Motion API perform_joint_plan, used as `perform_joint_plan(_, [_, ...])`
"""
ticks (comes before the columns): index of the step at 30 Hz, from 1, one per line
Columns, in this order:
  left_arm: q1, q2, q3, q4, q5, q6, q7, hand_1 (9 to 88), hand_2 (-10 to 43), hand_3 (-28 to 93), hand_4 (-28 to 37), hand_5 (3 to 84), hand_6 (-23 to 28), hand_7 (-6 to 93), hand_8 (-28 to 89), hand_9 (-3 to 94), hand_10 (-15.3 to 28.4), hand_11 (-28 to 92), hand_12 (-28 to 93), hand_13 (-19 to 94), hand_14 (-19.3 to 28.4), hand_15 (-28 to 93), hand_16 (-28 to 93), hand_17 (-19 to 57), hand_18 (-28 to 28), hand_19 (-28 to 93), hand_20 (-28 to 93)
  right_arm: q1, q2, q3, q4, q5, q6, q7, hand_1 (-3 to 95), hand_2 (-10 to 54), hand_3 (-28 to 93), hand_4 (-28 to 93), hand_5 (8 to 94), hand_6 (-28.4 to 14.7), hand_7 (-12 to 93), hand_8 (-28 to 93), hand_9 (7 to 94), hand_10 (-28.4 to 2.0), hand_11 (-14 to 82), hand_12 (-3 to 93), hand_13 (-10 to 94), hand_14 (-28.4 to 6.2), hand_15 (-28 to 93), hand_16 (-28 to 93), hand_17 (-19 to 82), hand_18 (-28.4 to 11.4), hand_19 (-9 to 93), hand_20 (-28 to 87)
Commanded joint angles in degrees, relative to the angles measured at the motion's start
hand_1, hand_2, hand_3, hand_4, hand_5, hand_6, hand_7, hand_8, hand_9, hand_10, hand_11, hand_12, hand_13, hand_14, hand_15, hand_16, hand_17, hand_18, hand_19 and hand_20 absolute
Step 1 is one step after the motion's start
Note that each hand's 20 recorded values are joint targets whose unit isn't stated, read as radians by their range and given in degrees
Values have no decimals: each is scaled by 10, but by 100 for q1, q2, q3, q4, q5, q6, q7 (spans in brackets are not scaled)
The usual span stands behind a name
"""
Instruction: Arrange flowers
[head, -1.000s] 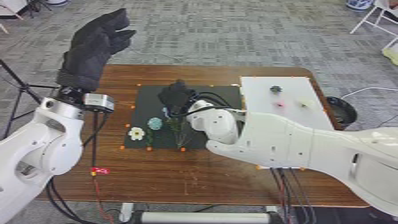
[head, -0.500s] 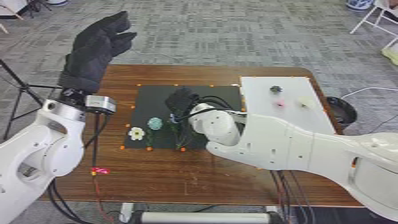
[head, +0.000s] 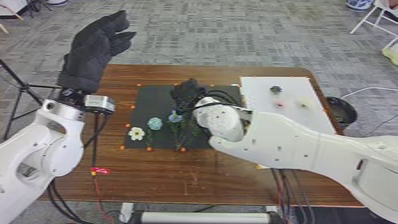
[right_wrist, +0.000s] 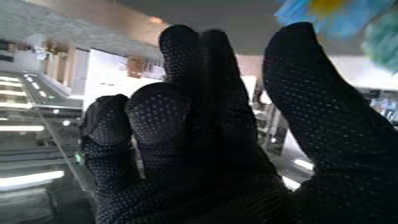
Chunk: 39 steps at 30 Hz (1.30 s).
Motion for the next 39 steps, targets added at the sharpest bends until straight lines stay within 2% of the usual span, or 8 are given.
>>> perform_joint_plan(1, [243,-194,-165,-17,3,-81,-49,253,-23,691,-256,313,28,179,-80,247,112,195,191,205,138,291,56,-90,199,379,141,-255,1168,749,-616,-85,231,481,310,-95,887,-282,426,-41,251,-121,454,-132,332,250,527,-102,792,302,240,-212,824,557])
perform_joint_plan(7, [663,-247,-454,-74,27,-79,-139,254,-23,691,-255,313,28,179,-80,248,112,195,191,205,138,291,56,-90,199,380,141,-1003,2265,1427,-703,168,-26,1038,280,-95,886,-283,268,-80,157,-81,284,-169,199,231,362,-142,730,194,182,-215,787,538])
perform_joint_plan(11, [934,-316,-619,-108,-1,-69,-201,254,-23,691,-255,314,29,179,-80,248,113,196,191,205,138,292,56,-90,200,380,141,-1530,2752,1949,-943,230,-69,1228,268,-95,867,-283,303,-85,148,-82,362,-174,166,205,366,-138,719,179,178,-215,781,538])
perform_joint_plan(24, [745,-379,-397,-52,8,-158,-224,254,-24,692,-257,313,28,180,-81,248,113,196,190,205,138,291,56,-90,199,380,141,-1841,2993,2033,-867,-164,81,1229,281,-95,807,-283,467,-64,200,-98,531,-137,201,188,462,-112,713,222,212,-216,797,549])
perform_joint_plan(29, [786,-364,-437,-71,16,-148,-221,254,-23,692,-257,313,28,180,-81,248,114,196,190,204,138,291,56,-90,199,379,141,-1800,2995,1604,-413,-516,1523,1170,348,-95,846,-281,565,0,290,-144,650,-95,278,224,552,-86,699,266,256,-205,823,547])
perform_joint_plan(31, [836,-350,-491,-91,17,-129,-222,255,-23,691,-257,313,28,180,-81,249,114,197,190,205,138,291,56,-91,199,379,141,-1781,3025,1498,-355,-535,2039,1031,423,-95,803,-282,617,17,375,-50,749,-71,202,348,612,-73,688,300,283,-200,840,541])
perform_joint_plan(33, [831,-325,-506,-98,6,-99,-212,254,-23,692,-256,313,28,180,-81,248,113,197,190,205,138,293,57,-90,199,380,141,-1743,3047,1465,-427,-495,2274,909,479,-95,785,-282,707,35,415,-17,855,-56,160,428,688,-61,677,320,320,-200,861,539])
perform_joint_plan(39, [884,-180,-668,-145,9,-37,-151,255,-23,691,-257,313,28,180,-81,248,113,195,190,205,138,292,56,-90,199,380,140,-1318,2795,1217,-1169,-387,2754,495,482,-95,829,-279,775,33,381,-4,907,-49,151,452,737,-52,683,315,354,-202,887,532])
